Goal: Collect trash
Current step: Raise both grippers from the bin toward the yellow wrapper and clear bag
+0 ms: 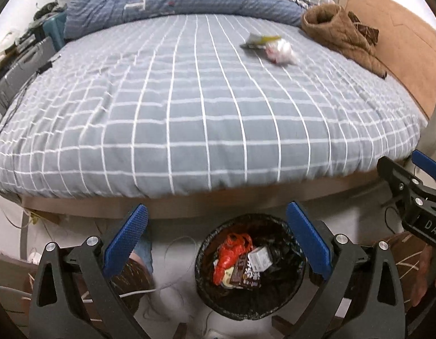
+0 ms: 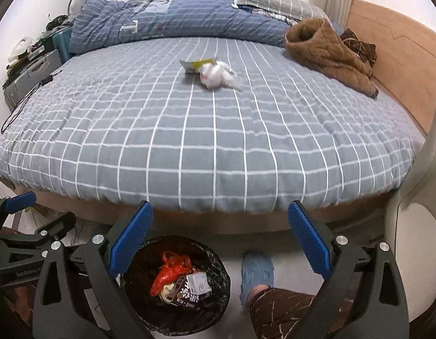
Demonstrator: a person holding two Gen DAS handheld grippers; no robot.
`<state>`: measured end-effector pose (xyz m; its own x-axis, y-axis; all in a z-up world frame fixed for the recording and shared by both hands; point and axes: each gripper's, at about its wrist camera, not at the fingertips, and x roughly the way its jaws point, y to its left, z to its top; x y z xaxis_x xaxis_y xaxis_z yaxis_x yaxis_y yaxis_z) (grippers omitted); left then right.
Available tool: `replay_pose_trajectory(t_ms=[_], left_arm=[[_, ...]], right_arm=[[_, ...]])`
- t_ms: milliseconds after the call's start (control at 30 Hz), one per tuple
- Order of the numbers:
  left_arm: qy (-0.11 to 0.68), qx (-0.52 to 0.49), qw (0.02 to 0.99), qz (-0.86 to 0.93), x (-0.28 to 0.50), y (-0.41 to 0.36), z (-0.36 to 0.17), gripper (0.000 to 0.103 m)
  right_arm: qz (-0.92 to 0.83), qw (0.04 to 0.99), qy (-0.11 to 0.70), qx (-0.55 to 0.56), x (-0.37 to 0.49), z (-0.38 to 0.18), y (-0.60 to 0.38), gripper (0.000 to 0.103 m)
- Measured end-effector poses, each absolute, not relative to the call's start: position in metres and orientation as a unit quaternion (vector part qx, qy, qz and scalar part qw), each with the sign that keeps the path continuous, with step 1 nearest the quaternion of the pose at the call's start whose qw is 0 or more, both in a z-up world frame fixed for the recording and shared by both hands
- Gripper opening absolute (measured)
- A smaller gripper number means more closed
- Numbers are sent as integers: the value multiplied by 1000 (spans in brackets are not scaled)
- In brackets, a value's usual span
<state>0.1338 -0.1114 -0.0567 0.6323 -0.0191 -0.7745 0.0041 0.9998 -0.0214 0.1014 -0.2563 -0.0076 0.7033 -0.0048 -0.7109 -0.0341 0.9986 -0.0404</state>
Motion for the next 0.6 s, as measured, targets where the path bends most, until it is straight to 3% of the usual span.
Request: replay_pose_trajectory(t_ms=[600], left_arm=[[387, -2, 922, 18, 183, -91, -8, 97]], right_arm=[[14, 934, 355, -31, 151, 25, -253, 92]])
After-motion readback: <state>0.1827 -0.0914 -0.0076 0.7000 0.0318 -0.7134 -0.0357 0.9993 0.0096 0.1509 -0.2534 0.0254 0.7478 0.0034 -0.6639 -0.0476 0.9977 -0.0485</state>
